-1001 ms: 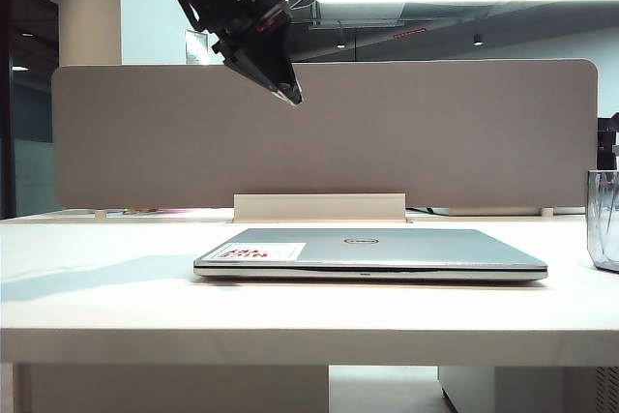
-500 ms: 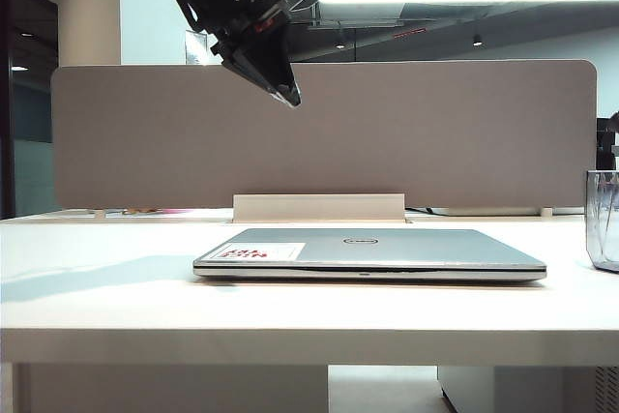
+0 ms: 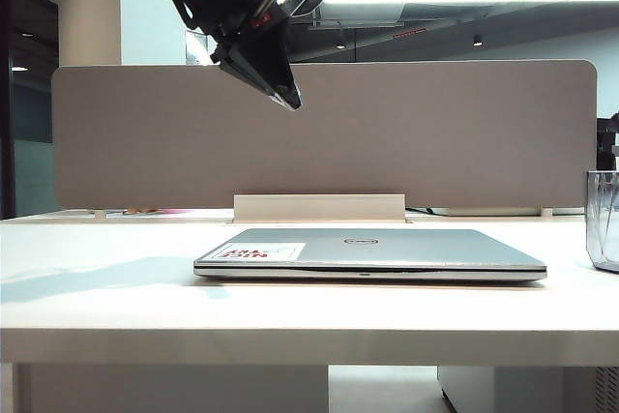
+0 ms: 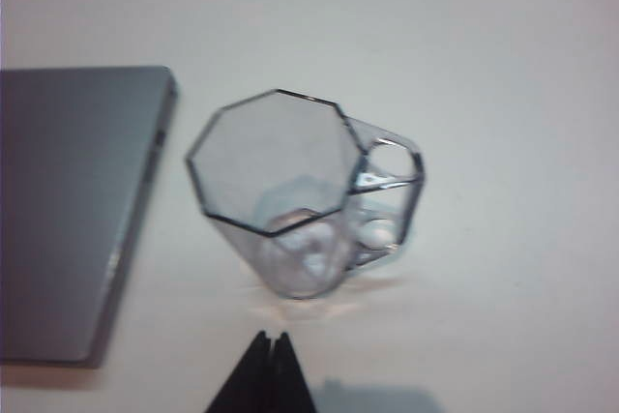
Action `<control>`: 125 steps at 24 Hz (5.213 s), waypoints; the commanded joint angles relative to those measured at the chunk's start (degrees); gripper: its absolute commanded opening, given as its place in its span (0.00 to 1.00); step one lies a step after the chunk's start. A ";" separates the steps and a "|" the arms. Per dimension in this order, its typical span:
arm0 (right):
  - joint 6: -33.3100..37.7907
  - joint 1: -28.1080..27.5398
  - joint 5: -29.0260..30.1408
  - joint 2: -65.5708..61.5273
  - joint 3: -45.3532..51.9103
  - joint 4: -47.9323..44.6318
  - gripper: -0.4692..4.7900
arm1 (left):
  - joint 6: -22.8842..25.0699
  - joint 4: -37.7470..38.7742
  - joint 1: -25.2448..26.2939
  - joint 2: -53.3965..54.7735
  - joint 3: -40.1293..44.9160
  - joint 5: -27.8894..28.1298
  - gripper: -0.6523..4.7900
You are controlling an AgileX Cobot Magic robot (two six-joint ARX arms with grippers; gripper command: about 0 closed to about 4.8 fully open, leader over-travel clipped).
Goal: Pick up the water cup and place it on the right side of the laptop.
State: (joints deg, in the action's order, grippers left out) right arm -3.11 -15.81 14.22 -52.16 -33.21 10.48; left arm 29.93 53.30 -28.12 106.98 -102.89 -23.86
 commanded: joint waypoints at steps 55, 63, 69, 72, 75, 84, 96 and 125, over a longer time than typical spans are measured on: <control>13.11 13.62 -8.48 52.17 33.18 -3.28 0.09 | 1.14 7.82 -0.07 -12.59 -0.13 3.37 0.11; 12.09 13.59 -10.38 52.17 33.18 -5.03 0.09 | 1.14 8.20 -0.07 -14.97 -0.13 3.76 0.11; 12.09 13.55 -9.18 52.17 33.18 -1.11 0.09 | 1.16 9.44 -0.02 -18.53 -0.13 7.96 0.11; 12.09 13.55 -9.18 52.17 33.18 -1.20 0.09 | 1.14 9.73 0.00 -19.19 -0.13 8.66 0.11; 12.09 13.55 -9.18 52.19 33.18 -1.22 0.09 | 1.11 9.57 0.00 -19.45 -0.13 9.16 0.11; 12.09 13.55 -9.18 52.17 33.18 -1.25 0.09 | -0.20 9.97 1.92 -22.80 -0.11 14.56 0.11; 12.09 13.55 -9.18 52.19 33.18 -1.27 0.09 | -3.72 0.50 10.05 -35.28 2.19 12.33 0.11; 12.09 13.55 -9.20 52.19 33.18 -1.27 0.09 | -20.13 -44.98 26.51 -92.21 82.86 11.02 0.11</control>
State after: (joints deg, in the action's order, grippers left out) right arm 9.19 -2.28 5.10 -0.08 -0.36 9.89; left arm 12.19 9.96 -1.58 15.09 -20.93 -12.43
